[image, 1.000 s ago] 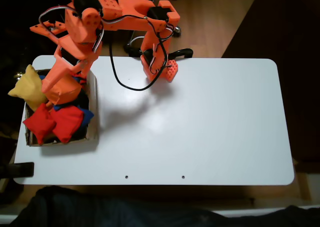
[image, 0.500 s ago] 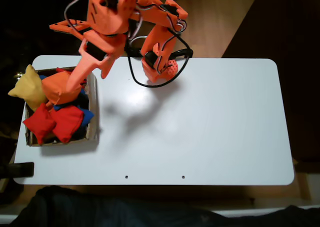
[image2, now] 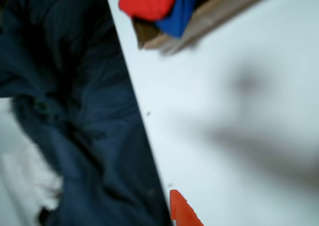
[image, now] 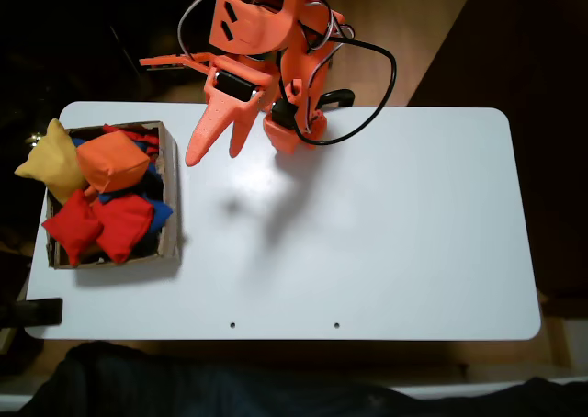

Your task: Grasp a bag and put it in the box.

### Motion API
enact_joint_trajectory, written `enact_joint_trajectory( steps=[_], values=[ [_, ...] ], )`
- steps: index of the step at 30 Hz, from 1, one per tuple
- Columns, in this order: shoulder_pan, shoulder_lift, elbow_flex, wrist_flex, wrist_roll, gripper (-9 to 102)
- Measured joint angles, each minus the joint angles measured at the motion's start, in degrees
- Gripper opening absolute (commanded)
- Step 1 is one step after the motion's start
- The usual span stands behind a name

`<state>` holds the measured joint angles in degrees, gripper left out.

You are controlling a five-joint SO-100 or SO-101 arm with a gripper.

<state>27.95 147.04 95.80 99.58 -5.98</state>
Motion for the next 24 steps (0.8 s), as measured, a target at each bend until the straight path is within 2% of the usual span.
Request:
enact_joint_trajectory(
  steps=[12, 14, 17, 19, 20, 22, 23, 24],
  values=[
    [-16.79, 12.13, 17.75, -14.94, 9.40, 89],
    [-18.54, 13.62, 21.80, -18.46, 10.20, 77],
    [-21.18, 16.08, 28.04, -23.55, 11.25, 54],
    [-23.03, 18.11, 32.26, -26.98, 12.04, 35],
    [-23.64, 19.34, 34.37, -28.74, 12.48, 30],
    [-24.26, 21.53, 38.23, -31.73, 13.89, 13],
    [-24.70, 23.12, 40.08, -33.05, 14.77, 6],
    [-24.96, 24.52, 41.75, -34.10, 15.91, 5]
  ],
)
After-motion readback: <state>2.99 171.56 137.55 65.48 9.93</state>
